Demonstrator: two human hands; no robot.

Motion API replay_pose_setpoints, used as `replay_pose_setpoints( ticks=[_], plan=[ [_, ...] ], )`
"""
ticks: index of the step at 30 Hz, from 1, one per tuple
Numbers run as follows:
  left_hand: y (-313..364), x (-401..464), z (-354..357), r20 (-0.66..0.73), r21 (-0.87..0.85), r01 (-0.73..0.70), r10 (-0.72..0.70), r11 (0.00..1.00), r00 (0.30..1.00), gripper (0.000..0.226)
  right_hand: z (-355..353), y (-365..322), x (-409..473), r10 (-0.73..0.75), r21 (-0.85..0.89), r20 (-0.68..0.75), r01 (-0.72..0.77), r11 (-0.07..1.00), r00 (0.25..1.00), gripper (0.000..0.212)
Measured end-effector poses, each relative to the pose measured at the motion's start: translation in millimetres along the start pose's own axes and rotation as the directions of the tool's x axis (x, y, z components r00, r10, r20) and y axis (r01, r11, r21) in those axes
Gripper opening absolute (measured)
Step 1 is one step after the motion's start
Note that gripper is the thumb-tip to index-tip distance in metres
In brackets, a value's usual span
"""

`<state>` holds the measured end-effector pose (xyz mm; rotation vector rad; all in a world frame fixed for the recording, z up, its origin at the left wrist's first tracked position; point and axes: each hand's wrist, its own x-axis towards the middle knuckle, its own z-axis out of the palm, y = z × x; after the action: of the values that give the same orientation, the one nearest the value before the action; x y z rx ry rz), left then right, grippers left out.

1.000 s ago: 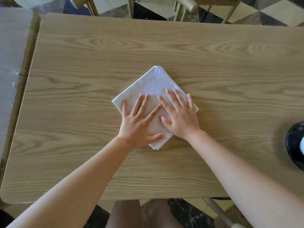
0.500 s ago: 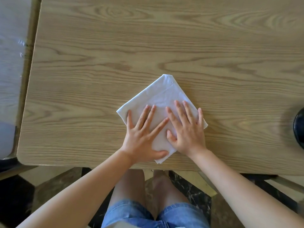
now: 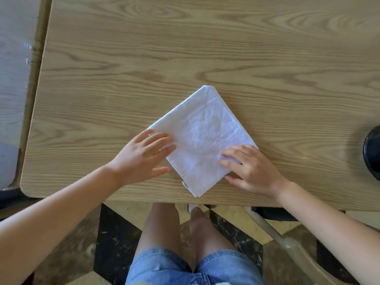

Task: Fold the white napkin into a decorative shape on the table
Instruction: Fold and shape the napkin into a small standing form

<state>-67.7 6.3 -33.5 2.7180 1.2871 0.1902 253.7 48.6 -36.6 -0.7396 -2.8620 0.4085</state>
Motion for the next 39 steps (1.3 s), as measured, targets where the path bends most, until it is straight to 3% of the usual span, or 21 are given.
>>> replay_pose_setpoints(
  ticks=[4,8,15,21,26,31,33,35,39],
  plan=[
    [-2,19,-5,-0.045,0.039,-0.208,0.210,0.977,0.977,0.016,-3,8,6,-0.173,-0.112,0.026,0.175,0.978,0.985,0.019],
    [-3,26,-3,0.033,0.126,-0.354,0.353,0.927,0.935,0.020,-4,14,6,-0.296,-0.152,0.050,0.300,0.942,0.954,0.021],
    [-5,35,-2,0.059,0.101,-0.418,0.414,0.903,0.909,0.025,-1,9,18,-0.221,-0.173,-0.002,0.217,0.961,0.975,0.025],
    [7,39,1,-0.048,-0.059,-0.192,0.189,0.980,0.981,0.012,2,-4,23,-0.021,-0.071,-0.089,0.015,0.997,0.996,0.017],
    [11,25,-2,-0.110,-0.192,-0.042,0.021,0.980,0.994,0.011,-2,-1,11,0.138,0.041,-0.179,-0.133,0.990,0.974,0.035],
    [10,19,-8,-0.130,-0.359,0.123,-0.180,0.925,0.975,0.021,-11,-3,13,0.285,0.232,-0.234,-0.232,0.945,0.929,0.016],
    [11,25,-14,-0.156,-0.459,0.239,-0.343,0.856,0.926,0.023,-14,-7,20,0.452,0.414,-0.267,-0.322,0.851,0.851,0.026],
    [10,37,-21,-0.208,-0.556,0.316,-0.496,0.769,0.843,0.018,-18,-8,31,0.629,0.557,-0.274,-0.413,0.721,0.728,0.022],
    [4,65,-26,-0.263,-0.549,0.394,-0.600,0.737,0.755,0.007,-17,-3,54,0.818,0.636,-0.293,-0.538,0.554,0.495,0.021]
  ],
)
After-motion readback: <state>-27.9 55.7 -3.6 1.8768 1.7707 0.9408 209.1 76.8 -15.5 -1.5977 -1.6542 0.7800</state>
